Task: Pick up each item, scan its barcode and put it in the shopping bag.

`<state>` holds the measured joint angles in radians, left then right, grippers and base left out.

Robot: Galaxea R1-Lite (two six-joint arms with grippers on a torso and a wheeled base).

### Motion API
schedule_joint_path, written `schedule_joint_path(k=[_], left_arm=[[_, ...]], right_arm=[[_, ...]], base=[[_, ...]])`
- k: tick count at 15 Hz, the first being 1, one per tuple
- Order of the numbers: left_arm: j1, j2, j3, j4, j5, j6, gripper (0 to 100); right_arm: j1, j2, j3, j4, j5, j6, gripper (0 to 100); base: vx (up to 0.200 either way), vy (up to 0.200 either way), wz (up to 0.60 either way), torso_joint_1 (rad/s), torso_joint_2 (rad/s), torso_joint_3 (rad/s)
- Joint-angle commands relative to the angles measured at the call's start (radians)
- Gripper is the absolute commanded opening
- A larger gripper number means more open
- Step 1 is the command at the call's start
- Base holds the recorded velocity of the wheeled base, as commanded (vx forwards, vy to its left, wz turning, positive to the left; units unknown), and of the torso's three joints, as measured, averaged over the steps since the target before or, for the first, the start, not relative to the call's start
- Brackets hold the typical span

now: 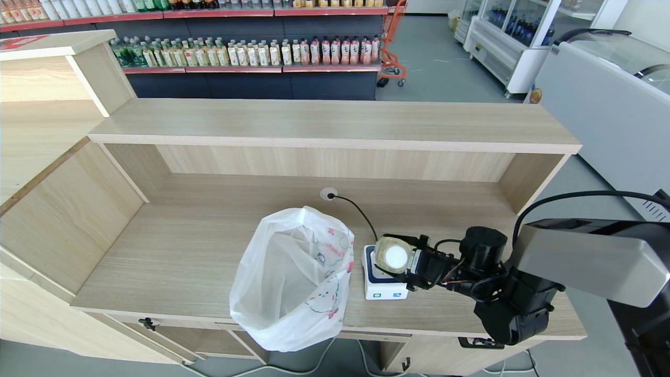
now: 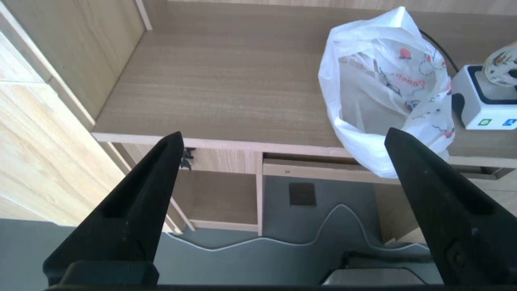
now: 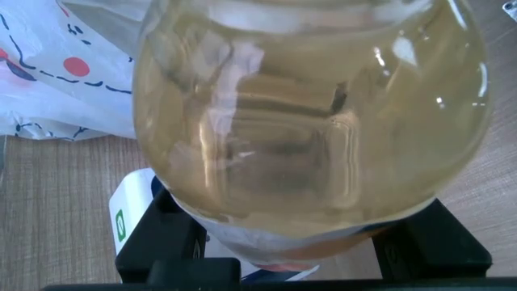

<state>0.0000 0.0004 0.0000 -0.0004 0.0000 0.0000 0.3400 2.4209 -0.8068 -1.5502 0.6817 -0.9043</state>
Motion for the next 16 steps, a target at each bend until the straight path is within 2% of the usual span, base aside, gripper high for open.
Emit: schedule_joint_path(k=[1, 4, 7, 10, 11, 14, 16], left_arm=[[0.000, 0.000, 0.000, 0.000, 0.000, 0.000, 100], [0.000, 0.000, 0.000, 0.000, 0.000, 0.000, 100], [0.000, 0.000, 0.000, 0.000, 0.000, 0.000, 100], [0.000, 0.000, 0.000, 0.000, 0.000, 0.000, 100], [0.000, 0.000, 0.000, 0.000, 0.000, 0.000, 100], [0.000, 0.000, 0.000, 0.000, 0.000, 0.000, 100], [0.000, 0.000, 0.000, 0.000, 0.000, 0.000, 100]], right_arm=[[0.001, -0.008, 0.000, -0.001, -0.002, 0.010, 0], [-0.022, -0.071, 0.001, -0.001, -0.040, 0.127, 0], [-0.035, -0.206, 0.006, 0.007, -0.159, 0.350, 0], [-0.024, -0.422, 0.101, 0.079, -0.409, 0.588, 0], [-0.024, -0.462, 0.129, 0.101, -0.449, 0.613, 0], [-0.024, -0.689, 0.317, 0.214, -0.646, 0.818, 0], [-0.035, -0.786, 0.382, 0.300, -0.751, 0.903, 0]], base=[[0.000, 0.000, 0.00, 0.000, 0.00, 0.000], [0.000, 0.000, 0.00, 0.000, 0.00, 0.000], [0.000, 0.000, 0.00, 0.000, 0.00, 0.000], [0.000, 0.000, 0.00, 0.000, 0.00, 0.000], [0.000, 0.000, 0.00, 0.000, 0.00, 0.000], [0.000, 0.000, 0.00, 0.000, 0.00, 0.000], [0.000, 0.000, 0.00, 0.000, 0.00, 0.000]])
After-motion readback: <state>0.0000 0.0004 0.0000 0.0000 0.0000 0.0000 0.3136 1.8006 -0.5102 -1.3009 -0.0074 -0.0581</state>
